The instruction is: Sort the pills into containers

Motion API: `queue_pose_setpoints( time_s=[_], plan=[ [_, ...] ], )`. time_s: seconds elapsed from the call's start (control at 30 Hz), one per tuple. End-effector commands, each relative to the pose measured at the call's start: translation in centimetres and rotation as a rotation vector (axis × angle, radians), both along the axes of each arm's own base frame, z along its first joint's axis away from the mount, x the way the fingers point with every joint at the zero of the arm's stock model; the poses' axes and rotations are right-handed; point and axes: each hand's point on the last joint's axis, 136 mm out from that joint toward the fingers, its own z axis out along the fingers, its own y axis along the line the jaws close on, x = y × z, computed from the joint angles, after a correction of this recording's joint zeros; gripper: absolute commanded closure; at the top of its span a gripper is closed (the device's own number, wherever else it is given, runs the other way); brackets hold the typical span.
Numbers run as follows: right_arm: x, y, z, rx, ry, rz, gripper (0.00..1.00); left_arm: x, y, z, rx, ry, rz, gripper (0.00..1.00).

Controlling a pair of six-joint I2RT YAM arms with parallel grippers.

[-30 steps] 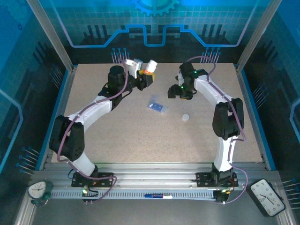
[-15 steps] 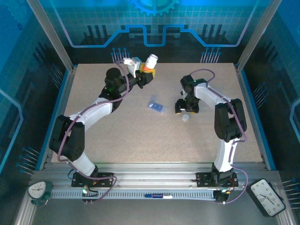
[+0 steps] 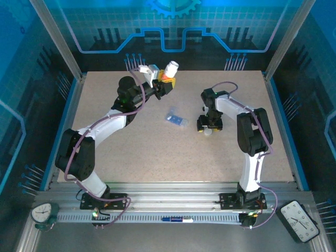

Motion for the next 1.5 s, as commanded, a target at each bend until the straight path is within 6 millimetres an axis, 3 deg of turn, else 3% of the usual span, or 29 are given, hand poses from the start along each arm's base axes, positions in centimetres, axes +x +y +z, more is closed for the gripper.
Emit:
queue_pose_setpoints(
  time_s=[0.0, 0.3, 0.5, 0.63, 0.77, 0.97, 1.23, 1.47],
  plan=[
    [-0.4, -0.7, -1.1, -0.024, 0.036, -0.021, 0.33, -1.1, -0.5, 2.2, -0.007, -0.074, -0.034, 1.00],
    [-0.5, -0.8, -2.0, -0.035, 0.051, -0.010, 0.41, -1.1, -0.5, 2.1, -0.009, -0.065, -0.035, 1.00],
    [-0.5, -0.9, -2.1, -0.032, 0.050, -0.007, 0.55, -1.1, -0.5, 1.8, -0.007, -0.055, -0.038, 1.00],
    [-0.2, -0.8, -1.5, -0.017, 0.033, -0.005, 0.63, -1.1, -0.5, 1.0, -0.002, -0.033, -0.035, 1.00],
    [0.5, -0.4, 0.1, 0.007, -0.007, -0.008, 0.64, -0.9, -0.6, -0.1, -0.001, 0.011, -0.046, 1.00],
    [3.1, 0.9, 5.3, 0.080, -0.122, 0.001, 0.64, -1.2, -0.8, -1.1, 0.006, 0.000, -0.068, 1.00],
    [8.4, 3.0, 15.1, 0.285, -0.309, -0.011, 0.63, -1.2, -1.1, -3.2, 0.062, 0.014, -0.080, 1.00],
    [11.1, 5.6, 23.0, 0.548, -0.415, 0.026, 0.63, -1.1, -1.3, -6.3, 0.132, 0.058, -0.088, 1.00]
  ],
)
